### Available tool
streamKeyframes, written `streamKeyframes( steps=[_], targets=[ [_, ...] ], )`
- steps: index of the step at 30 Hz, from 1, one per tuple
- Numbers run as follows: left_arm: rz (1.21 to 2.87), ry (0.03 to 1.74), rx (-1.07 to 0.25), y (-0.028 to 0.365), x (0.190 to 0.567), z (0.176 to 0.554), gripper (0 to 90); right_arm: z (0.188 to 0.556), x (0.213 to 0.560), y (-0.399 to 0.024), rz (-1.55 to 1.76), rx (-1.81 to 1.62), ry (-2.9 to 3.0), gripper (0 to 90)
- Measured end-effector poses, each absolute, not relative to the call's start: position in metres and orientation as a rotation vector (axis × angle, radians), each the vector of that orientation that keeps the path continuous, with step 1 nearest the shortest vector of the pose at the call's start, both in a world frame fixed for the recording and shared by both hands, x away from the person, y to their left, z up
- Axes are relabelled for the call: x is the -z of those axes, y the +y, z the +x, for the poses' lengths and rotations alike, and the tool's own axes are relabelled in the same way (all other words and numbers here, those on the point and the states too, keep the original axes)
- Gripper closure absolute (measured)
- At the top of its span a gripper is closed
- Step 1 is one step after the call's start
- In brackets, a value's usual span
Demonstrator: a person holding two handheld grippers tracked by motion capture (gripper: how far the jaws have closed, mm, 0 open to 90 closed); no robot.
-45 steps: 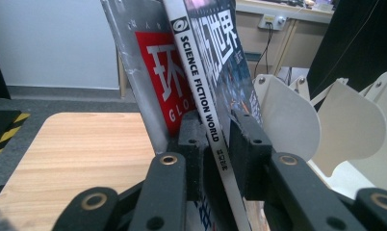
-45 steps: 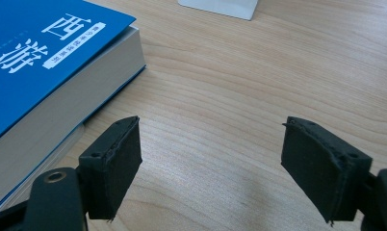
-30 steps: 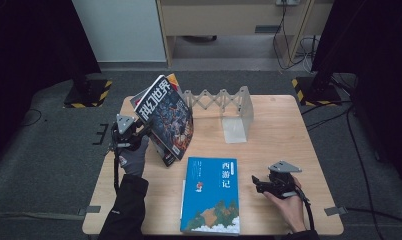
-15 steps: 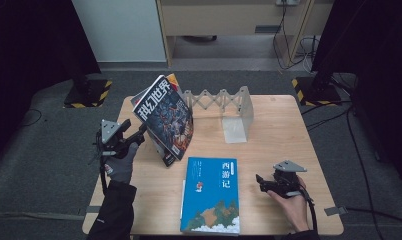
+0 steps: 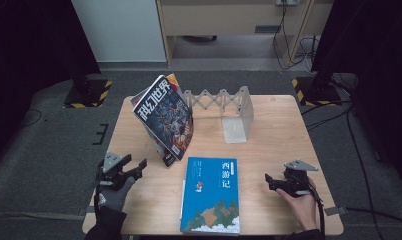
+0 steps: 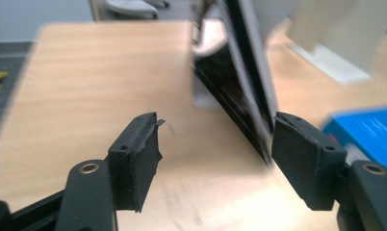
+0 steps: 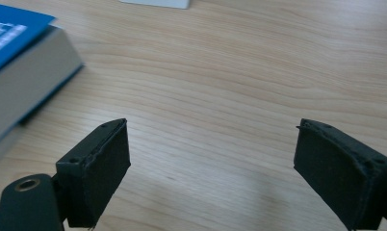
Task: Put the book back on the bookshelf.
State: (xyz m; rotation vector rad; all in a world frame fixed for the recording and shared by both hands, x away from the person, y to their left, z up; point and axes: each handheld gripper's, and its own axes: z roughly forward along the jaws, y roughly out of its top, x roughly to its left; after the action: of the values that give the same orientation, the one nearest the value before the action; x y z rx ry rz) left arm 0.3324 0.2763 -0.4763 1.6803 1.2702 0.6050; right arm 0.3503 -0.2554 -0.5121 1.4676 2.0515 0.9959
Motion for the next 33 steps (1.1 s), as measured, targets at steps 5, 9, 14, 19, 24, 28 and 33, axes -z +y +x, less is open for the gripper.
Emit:
streamKeyframes(
  steps=[5, 9, 14, 19, 24, 28, 33],
  targets=[
    [1.711, 1.22, -0.546, 0.255, 0.479, 0.314, 31.5, 0.345, 0.503, -0.241, 1.421, -1.067, 2.086, 13.8],
    [1.755, 1.185, -0.509, 0.238, 0.483, 0.306, 31.5, 0.341, 0.498, -0.227, 1.385, -1.127, 2.118, 15.2],
    [1.803, 1.146, -0.451, 0.216, 0.489, 0.303, 32.1, 0.337, 0.495, -0.205, 1.352, -1.195, 2.174, 15.7],
    [1.853, 1.103, -0.384, 0.195, 0.495, 0.298, 32.4, 0.334, 0.499, -0.185, 1.347, -1.24, 2.24, 16.0],
    [1.887, 1.084, -0.332, 0.181, 0.501, 0.301, 32.0, 0.332, 0.502, -0.168, 1.336, -1.267, 2.297, 16.0],
    [1.897, 1.101, -0.286, 0.175, 0.507, 0.306, 31.1, 0.33, 0.505, -0.156, 1.338, -1.285, 2.336, 16.1],
    [1.904, 1.095, -0.264, 0.17, 0.509, 0.309, 29.9, 0.329, 0.511, -0.144, 1.331, -1.296, 2.381, 15.9]
  ],
)
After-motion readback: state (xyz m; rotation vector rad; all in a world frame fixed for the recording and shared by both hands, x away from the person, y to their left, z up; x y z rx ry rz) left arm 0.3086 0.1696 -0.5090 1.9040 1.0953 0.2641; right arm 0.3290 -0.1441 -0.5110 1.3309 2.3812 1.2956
